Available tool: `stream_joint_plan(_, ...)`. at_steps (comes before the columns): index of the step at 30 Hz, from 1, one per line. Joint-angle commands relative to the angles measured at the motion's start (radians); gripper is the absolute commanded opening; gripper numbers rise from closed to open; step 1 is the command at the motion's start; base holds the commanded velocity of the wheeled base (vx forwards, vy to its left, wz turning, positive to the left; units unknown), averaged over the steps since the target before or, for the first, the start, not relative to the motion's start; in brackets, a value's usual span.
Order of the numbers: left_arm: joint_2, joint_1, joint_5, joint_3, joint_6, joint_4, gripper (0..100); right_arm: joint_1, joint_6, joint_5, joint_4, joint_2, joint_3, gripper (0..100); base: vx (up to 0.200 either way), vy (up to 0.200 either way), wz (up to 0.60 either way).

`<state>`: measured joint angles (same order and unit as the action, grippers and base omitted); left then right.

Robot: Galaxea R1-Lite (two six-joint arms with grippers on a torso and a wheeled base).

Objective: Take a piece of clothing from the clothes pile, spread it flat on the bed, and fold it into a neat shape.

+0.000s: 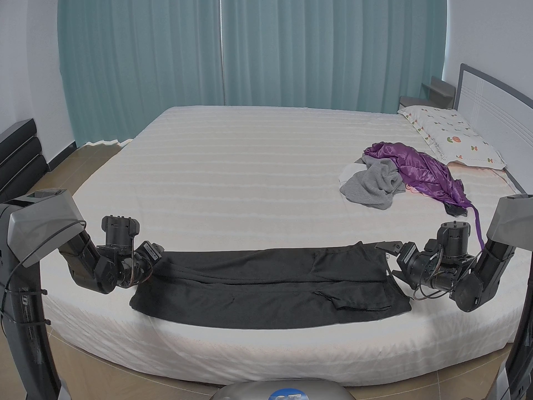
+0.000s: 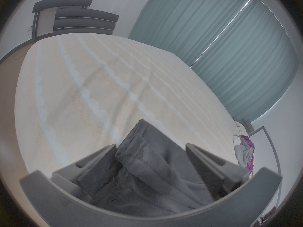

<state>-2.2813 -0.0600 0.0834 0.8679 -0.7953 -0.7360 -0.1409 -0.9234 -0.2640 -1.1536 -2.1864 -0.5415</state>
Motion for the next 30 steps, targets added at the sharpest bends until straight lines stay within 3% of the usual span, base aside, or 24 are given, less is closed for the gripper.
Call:
stream_joint_plan(1, 0.016, -0.015, 0.026, -0.038, 0.002, 0.013, 0, -0.002, 0.0, 0.0, 0.04, 0.027, -0.002, 100, 0.0, 0.0, 0.0)
stream_joint_plan(8, 0.065, -0.015, 0.056, -0.069, 0.011, 0.015, 0, -0.054, -0.02, 0.014, 0.241, 0.123, -0.041, 100, 0.0, 0.0, 0.0)
stream_joint_plan(13, 0.072, -0.015, 0.056, -0.082, 0.021, 0.013, 0, -0.083, -0.087, 0.072, 0.279, 0.088, -0.086, 100, 0.0, 0.0, 0.0)
stream_joint_plan(22, 0.063, -0.015, 0.056, -0.081, 0.022, 0.007, 0, -0.088, -0.089, 0.12, 0.41, 0.062, -0.149, 100, 0.0, 0.0, 0.0)
stream_joint_plan(30, 0.063, -0.015, 0.056, -0.079, 0.022, 0.007, 0, -0.08, -0.089, 0.124, 0.43, -0.015, -0.193, 100, 0.0, 0.0, 0.0)
